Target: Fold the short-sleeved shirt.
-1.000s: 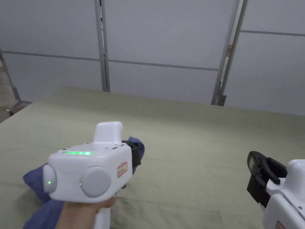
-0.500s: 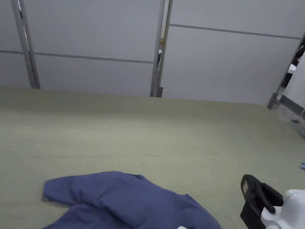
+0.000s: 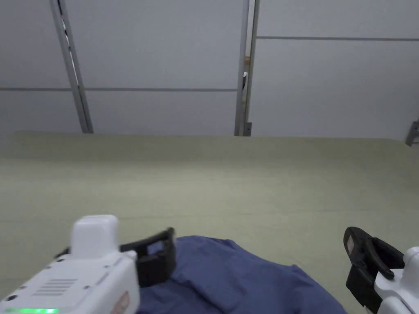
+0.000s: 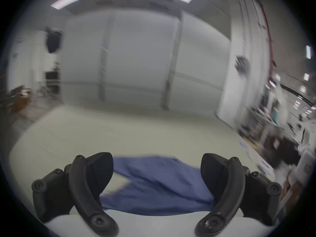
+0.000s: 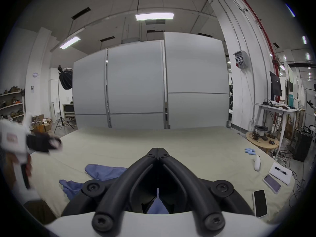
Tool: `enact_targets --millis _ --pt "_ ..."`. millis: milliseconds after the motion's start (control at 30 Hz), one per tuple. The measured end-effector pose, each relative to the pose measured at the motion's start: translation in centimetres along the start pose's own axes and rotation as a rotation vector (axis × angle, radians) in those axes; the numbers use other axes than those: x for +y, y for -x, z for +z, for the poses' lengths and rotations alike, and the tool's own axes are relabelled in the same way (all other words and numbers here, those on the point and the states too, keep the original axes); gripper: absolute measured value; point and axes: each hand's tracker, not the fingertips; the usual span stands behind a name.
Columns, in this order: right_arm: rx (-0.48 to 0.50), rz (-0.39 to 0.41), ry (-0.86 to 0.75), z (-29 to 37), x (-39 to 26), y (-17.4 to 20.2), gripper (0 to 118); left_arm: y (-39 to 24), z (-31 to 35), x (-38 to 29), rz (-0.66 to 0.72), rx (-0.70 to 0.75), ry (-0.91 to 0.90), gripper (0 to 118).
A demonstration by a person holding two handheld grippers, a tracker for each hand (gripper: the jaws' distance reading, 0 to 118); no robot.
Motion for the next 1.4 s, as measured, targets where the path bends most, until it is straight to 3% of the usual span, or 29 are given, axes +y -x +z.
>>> enact_targets --millis 133,167,233,267,300,367,500,733,767,800,833,867,1133,1200,1333,1367,1400 --pt "0.037 -0.014 -0.013 0.3 0.3 2.1 2 7.4 6.4 1.8 -0.018 0.239 -0.182 109" --pt "0.047 -0.018 -0.010 0.3 0.2 2.6 2 8.7 7.8 1.3 -0.016 0.290 -0.185 96" --pt "0.065 -0.024 -0.009 0.4 0.1 3.5 2 10.7 9.9 0.2 -0.005 0.334 -0.158 13" --pt "0.071 -0.023 -0.006 0.4 0.0 3.9 2 11.4 10.5 -0.2 -0.003 0.382 -0.140 3" --pt "0.076 -0.018 -0.003 0.4 0.0 4.3 2 12.1 10.9 -0.8 0.009 0.423 -0.122 2" --pt "0.089 -0.008 0.002 0.4 0.1 4.9 2 13.4 11.3 -1.7 0.051 0.344 -0.086 2" --pt "0.102 0.002 0.008 0.5 0.3 5.5 2 13.8 9.8 -3.0 0.059 0.326 0.011 2" --pt "0.088 0.013 0.050 -0.4 -0.5 5.4 2 15.1 3.4 -4.8 0.159 0.328 0.219 3" --pt "0.085 0.013 0.059 -0.7 -0.7 5.4 2 15.5 1.9 -5.0 0.174 0.335 0.280 8" --pt "0.084 0.012 0.068 -1.0 -0.8 5.4 2 16.0 0.5 -5.5 0.192 0.338 0.316 47" --pt "0.083 0.010 0.078 -1.3 -1.1 5.5 2 16.7 -1.7 -6.1 0.210 0.316 0.387 95" --pt "0.083 0.010 0.087 -1.7 -1.3 5.6 2 17.2 -3.6 -7.1 0.222 0.304 0.481 118" --pt "0.099 0.027 0.197 -5.4 -3.9 6.9 2 18.9 -12.7 -15.6 0.213 0.401 0.800 117" --pt "0.105 0.038 0.239 -6.7 -4.7 7.5 2 18.5 -13.7 -16.9 0.211 0.383 0.835 101" --pt "0.133 0.045 0.322 -10.4 -6.4 8.7 3 17.4 -15.0 -17.7 0.171 0.414 0.816 97" --pt "0.147 0.051 0.340 -11.6 -6.7 9.2 4 17.8 -15.2 -17.2 0.174 0.417 0.811 91" --pt "0.166 0.061 0.361 -12.7 -6.8 9.8 16 17.8 -15.2 -16.9 0.182 0.419 0.803 74"
